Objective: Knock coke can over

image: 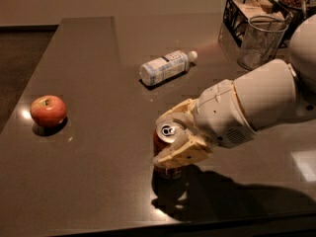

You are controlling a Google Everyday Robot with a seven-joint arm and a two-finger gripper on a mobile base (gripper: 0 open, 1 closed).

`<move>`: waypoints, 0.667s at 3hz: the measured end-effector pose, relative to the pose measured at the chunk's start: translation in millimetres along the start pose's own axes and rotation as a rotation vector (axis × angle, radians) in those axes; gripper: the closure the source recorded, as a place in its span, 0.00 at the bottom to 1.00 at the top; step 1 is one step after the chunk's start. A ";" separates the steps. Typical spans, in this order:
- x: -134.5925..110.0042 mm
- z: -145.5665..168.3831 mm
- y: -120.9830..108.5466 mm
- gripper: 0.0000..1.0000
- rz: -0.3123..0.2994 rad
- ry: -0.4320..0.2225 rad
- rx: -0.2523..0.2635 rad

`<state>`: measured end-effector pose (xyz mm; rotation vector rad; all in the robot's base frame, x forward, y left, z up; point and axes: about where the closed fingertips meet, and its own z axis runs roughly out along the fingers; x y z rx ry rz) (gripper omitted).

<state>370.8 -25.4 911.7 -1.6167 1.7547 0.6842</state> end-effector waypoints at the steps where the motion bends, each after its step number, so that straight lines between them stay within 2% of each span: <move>1: -7.6 -21.5 -12.5 0.90 0.009 0.081 0.037; 2: -12.5 -31.7 -22.9 1.00 0.020 0.240 0.054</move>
Offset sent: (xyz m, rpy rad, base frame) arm 0.0432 -0.0606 0.0277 -0.5823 0.0024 -0.1297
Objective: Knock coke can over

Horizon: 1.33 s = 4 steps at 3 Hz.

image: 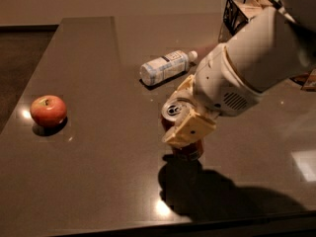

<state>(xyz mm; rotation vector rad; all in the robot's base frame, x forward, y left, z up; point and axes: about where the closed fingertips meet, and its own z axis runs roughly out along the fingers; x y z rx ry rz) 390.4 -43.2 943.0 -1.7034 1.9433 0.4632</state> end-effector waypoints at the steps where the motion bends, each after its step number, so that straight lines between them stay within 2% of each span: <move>1: 6.9 3.2 -9.9 1.00 -0.006 0.169 -0.012; 2: 24.1 6.9 -25.8 1.00 -0.024 0.331 -0.007; 3: 31.3 12.6 -39.3 0.82 -0.038 0.448 0.014; 4: 33.2 25.0 -46.4 0.59 -0.054 0.534 0.022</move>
Offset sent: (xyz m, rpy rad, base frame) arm 0.0454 -0.0434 -0.0320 -0.5351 0.0644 -0.0046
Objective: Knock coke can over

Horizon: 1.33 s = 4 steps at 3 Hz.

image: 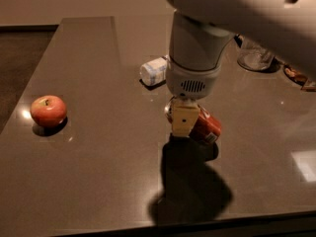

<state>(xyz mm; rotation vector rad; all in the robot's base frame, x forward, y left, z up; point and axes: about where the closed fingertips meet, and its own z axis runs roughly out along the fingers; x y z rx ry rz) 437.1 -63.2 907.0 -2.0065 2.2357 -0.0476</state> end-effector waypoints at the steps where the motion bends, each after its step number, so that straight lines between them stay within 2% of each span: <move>1: -1.2 14.0 -6.7 0.35 0.002 0.062 -0.001; 2: -1.4 25.2 -11.9 0.13 0.000 0.097 -0.008; 3: -3.0 23.9 -13.0 0.00 0.000 0.089 0.001; 4: -3.1 23.9 -13.0 0.00 0.000 0.089 0.001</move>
Offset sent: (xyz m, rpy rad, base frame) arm 0.0207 -0.0018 -0.0406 -0.1518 0.0609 -0.0137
